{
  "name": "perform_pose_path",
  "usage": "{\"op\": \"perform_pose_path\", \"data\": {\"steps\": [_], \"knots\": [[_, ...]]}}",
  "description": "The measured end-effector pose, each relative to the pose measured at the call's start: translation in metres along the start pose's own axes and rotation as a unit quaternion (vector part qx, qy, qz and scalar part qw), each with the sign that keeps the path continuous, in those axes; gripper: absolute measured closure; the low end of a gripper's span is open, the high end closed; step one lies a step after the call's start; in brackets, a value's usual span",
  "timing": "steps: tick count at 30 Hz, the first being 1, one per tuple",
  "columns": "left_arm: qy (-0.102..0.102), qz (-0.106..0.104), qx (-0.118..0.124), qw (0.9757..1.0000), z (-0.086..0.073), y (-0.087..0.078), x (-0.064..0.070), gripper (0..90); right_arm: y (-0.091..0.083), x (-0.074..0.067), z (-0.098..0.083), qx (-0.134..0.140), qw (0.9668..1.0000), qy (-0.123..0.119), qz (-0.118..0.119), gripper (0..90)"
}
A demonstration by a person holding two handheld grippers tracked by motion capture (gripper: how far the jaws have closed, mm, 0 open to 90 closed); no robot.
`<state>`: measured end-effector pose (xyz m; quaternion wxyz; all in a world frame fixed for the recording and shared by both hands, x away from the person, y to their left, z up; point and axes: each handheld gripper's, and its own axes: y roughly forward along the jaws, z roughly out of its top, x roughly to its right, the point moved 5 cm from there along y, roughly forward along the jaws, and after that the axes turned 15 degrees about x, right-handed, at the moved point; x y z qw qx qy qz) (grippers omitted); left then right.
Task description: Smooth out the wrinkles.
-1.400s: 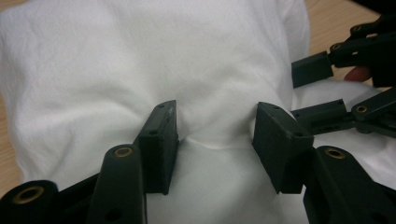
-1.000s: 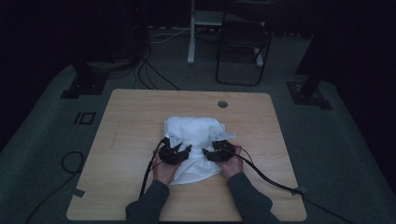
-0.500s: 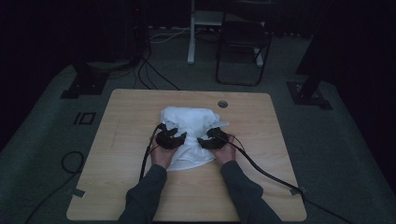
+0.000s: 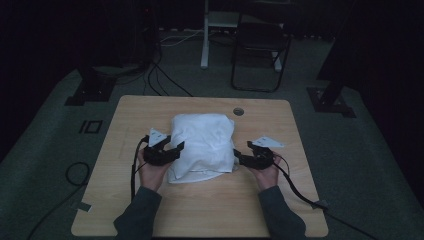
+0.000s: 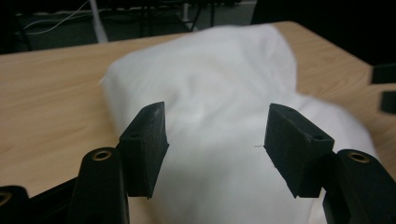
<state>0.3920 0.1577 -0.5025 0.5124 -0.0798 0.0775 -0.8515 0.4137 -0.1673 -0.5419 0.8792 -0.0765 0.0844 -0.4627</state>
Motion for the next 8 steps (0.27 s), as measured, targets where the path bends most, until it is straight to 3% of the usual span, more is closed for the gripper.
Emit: {"op": "perform_pose_path", "data": {"steps": [3,8], "knots": [[-0.009,0.018,-0.008,0.9998,-0.012,-0.016,-0.016,39.2,-0.013,0.009,-0.009,-0.013,0.9998,-0.006,-0.011,28.1],[-0.027,0.031,-0.004,0.9992,-0.018,-0.031,-0.030,39.3,-0.026,0.021,-0.015,-0.016,0.9996,0.002,-0.022,27.6]]}}
